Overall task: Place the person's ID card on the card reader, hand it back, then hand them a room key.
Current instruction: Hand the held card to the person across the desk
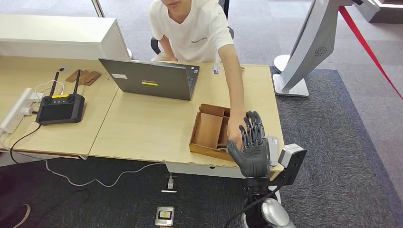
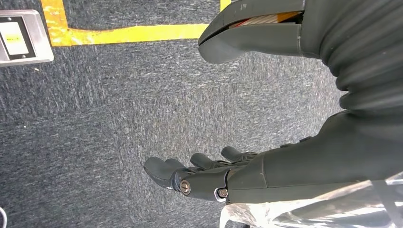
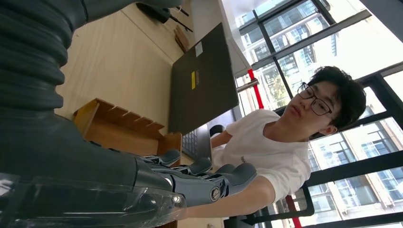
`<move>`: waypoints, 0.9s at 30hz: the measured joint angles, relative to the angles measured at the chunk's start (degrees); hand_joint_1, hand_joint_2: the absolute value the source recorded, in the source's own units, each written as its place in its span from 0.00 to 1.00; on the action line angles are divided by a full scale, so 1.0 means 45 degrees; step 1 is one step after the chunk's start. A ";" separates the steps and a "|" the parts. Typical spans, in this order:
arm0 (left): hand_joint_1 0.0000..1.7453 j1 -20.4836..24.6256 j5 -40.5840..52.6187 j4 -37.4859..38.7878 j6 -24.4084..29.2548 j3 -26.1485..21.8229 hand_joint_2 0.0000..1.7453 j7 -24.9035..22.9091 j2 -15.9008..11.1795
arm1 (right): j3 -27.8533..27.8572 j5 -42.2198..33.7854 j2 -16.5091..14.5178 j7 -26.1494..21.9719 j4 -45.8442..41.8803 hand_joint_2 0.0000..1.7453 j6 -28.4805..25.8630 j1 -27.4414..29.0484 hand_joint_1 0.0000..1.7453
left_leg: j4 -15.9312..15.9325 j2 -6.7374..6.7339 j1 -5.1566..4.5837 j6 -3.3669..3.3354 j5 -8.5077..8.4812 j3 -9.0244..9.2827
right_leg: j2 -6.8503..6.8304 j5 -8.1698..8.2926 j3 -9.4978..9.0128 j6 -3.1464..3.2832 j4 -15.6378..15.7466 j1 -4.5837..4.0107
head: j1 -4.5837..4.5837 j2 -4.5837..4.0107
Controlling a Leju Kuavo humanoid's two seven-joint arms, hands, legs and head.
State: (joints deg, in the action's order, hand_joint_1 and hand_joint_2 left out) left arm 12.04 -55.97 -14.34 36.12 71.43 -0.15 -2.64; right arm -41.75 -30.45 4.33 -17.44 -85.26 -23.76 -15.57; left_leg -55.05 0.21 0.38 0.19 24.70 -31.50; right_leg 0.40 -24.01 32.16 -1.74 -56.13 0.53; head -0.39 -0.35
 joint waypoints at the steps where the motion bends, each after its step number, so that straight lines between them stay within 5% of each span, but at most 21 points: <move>1: 0.00 0.0000 0.0002 0.0000 -0.0001 0.0000 1.00 0.0000 0.0000 | -0.0001 0.0000 0.0001 0.0000 0.0000 1.00 -0.0008 0.0001 0.00 | 0.0000 0.0000 0.0000 0.0000 0.0000 0.0000 | 0.0000 0.0000 0.0000 0.0000 0.0000 0.0000 | 0.0000 0.0000; 27: 0.00 0.0021 0.0111 0.0000 -0.0002 0.0000 1.00 -0.0028 0.0000 | -0.0005 0.0039 0.0005 0.0180 -0.0009 1.00 -0.0171 0.0049 0.00 | 0.0000 0.0000 0.0000 0.0000 0.0000 0.0000 | 0.0000 0.0000 0.0000 0.0000 0.0000 0.0000 | -0.0001 0.0000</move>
State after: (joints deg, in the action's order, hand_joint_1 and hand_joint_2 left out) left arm 12.13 -55.47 -14.34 36.11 71.43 -0.28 -2.64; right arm -41.77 -30.27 4.35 -16.63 -85.30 -24.53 -15.35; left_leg -55.05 0.21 0.38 0.19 24.69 -31.50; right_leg 0.40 -24.01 32.16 -1.74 -56.13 0.53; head -0.40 -0.35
